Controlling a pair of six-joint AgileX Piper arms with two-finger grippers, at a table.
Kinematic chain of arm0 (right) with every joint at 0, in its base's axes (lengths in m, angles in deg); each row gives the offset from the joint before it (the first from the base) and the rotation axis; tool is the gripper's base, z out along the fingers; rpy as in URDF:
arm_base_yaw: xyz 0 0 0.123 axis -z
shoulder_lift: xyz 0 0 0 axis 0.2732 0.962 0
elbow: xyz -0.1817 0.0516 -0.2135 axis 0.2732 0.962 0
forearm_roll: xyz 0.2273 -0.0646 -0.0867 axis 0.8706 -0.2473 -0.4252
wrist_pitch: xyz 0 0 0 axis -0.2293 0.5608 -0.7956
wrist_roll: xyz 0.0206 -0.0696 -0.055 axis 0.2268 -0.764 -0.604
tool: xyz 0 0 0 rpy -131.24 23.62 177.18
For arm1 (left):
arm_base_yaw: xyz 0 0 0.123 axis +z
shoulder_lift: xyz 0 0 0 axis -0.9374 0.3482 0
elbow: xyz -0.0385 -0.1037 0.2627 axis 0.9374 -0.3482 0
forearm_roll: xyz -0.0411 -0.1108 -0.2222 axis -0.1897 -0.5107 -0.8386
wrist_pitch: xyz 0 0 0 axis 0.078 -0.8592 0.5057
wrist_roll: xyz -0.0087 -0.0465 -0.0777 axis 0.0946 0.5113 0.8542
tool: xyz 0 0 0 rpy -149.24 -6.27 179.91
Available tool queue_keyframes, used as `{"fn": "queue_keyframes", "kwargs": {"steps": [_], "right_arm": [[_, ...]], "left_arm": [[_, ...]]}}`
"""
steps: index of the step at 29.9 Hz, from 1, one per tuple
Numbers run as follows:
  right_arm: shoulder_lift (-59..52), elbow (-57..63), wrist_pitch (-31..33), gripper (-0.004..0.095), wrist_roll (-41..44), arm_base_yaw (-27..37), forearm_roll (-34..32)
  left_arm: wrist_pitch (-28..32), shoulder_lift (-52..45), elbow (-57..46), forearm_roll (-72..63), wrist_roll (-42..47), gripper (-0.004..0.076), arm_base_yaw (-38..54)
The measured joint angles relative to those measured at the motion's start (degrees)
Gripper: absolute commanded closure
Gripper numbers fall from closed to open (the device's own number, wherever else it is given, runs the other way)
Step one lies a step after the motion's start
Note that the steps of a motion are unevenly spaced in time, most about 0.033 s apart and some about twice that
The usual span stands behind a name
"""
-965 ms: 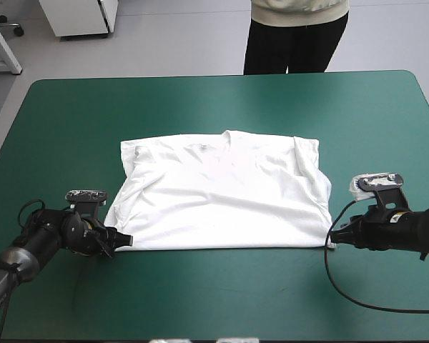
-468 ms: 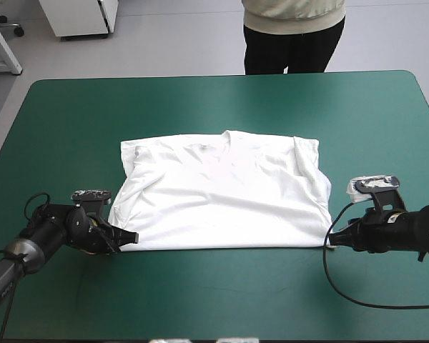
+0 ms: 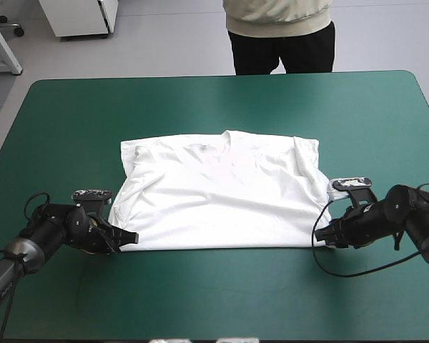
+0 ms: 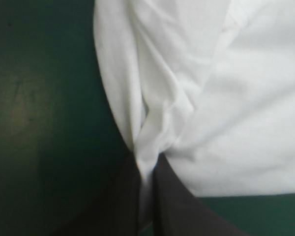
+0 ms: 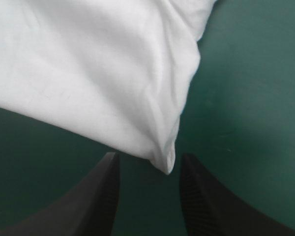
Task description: Fold the cloth
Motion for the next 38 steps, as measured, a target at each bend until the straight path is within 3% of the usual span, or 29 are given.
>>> {"fn": "queue_keyframes", "kwargs": {"steps": [5,14,27,38], "right_arm": [[5.03,0.0,-1.73,0.0589,0.81,-3.12,-0.13],[8.05,-0.14,-2.14,0.0923,1.9,-4.06,-3.1],[4.87,0.53,-3.09,0.0923,4.84,-4.15,-5.77],[-9.25,0.57,6.54,0.0925,7.23,-4.28,-7.38]], "left_arm": [[-0.07,0.0,0.0,0.0,0.0,0.0733,0.0],[0.0,0.07,0.0,0.1,-0.18,0.0733,0.0],[-0.33,-1.84,-0.24,4.35,-0.23,0.0733,-0.04],[-10.95,-12.6,-1.01,5.91,-0.62,0.0733,0.03]]}}
